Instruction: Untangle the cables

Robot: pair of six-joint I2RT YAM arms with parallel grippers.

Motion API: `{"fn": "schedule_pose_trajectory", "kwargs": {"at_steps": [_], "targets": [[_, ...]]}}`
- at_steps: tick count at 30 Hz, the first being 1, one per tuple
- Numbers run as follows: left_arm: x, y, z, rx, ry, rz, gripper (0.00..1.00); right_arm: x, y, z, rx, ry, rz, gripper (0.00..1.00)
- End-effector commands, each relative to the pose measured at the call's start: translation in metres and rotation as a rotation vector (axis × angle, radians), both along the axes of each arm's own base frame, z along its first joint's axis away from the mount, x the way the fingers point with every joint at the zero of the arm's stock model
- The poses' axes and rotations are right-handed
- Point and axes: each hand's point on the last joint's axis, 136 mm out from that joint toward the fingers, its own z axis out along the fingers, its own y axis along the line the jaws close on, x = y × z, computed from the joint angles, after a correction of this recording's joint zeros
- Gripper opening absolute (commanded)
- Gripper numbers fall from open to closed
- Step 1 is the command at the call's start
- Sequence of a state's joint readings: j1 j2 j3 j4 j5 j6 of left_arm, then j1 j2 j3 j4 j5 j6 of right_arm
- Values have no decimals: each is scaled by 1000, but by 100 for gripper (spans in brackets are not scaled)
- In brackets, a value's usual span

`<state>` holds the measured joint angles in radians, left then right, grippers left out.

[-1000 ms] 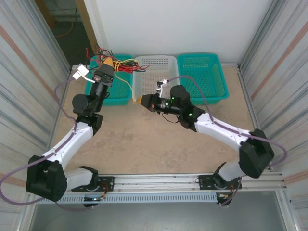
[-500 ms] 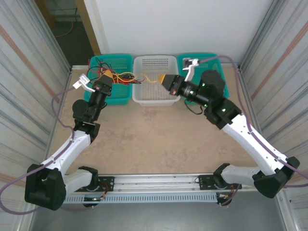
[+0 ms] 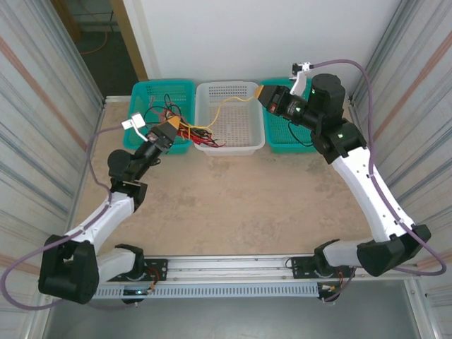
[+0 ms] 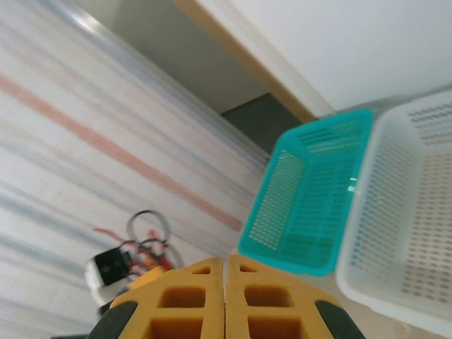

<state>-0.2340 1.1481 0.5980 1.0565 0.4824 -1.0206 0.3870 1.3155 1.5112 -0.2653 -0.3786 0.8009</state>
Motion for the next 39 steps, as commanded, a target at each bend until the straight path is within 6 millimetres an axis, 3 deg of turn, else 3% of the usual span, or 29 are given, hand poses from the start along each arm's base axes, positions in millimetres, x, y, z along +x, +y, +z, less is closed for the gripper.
{"fn": "schedule_pose_trajectory", "kwargs": {"at_steps": [1, 5, 9, 12, 17, 20, 23, 27, 30, 34, 39], "targets": [[-29, -11, 21, -40, -84, -181, 0, 29, -47, -34, 24, 99, -143, 0], [-41, -14, 15, 10, -72, -215, 0, 50, -131, -81, 48, 220, -333, 0], [-44, 4, 10, 3, -67, -157, 0, 43, -233, -110, 147, 310, -559, 0], [-36, 19, -3, -20, -20, -88, 0, 28, -284, -102, 218, 281, -678, 0], [-27, 58, -28, -97, 45, 90, 0, 4, -323, -71, 245, 203, -761, 0], [-25, 71, -41, -106, 90, 167, 0, -8, -327, -42, 275, 115, -732, 0], [-26, 68, -54, -57, 149, 175, 0, -16, -308, -2, 288, 12, -654, 0], [-29, 41, -90, 76, 276, 144, 0, -26, -266, 54, 268, -125, -524, 0], [-39, 8, -131, 209, 387, 131, 0, -35, -246, 77, 205, -168, -501, 0], [-52, -29, -173, 282, 454, 110, 0, -46, -230, 92, 181, -216, -473, 0], [-48, -58, -189, 361, 496, 118, 0, -48, -214, 93, 176, -218, -418, 0]]}}
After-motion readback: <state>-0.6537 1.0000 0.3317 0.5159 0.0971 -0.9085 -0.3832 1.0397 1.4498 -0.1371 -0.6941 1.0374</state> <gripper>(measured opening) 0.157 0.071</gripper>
